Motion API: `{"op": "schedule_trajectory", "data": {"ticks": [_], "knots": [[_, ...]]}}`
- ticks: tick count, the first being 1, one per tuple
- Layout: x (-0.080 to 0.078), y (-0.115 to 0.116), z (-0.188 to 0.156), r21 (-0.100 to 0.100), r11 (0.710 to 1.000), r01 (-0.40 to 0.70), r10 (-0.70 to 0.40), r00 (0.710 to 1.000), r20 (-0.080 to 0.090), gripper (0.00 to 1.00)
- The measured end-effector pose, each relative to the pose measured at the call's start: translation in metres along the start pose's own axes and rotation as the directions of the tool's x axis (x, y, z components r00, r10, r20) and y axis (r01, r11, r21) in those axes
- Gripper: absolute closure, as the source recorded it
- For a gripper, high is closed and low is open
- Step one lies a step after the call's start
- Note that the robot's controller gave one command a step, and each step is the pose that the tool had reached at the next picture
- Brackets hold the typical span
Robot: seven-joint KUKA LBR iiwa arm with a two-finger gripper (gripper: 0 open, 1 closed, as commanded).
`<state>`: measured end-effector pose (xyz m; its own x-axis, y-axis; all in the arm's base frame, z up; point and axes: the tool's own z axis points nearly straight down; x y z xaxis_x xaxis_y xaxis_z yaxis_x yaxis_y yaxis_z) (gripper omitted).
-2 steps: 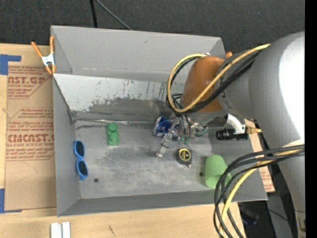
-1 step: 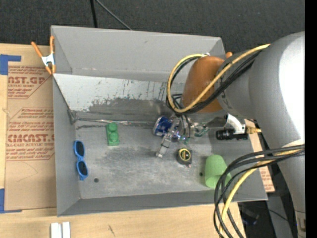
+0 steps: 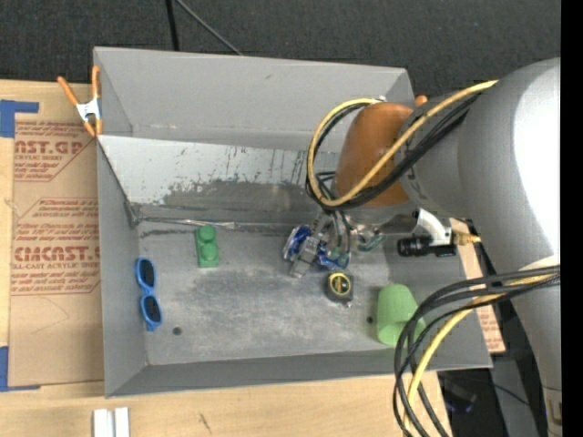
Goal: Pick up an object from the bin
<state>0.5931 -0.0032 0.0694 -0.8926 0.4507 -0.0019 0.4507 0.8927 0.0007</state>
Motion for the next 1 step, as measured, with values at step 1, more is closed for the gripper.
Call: {"op": "schedule_trajectory", "data": {"ticks": [1], "knots": [[-0.0016,0.0016,-0.1068,-0.004,1.000,0.002,-0.002,1.000,0.007,1.00]]}}
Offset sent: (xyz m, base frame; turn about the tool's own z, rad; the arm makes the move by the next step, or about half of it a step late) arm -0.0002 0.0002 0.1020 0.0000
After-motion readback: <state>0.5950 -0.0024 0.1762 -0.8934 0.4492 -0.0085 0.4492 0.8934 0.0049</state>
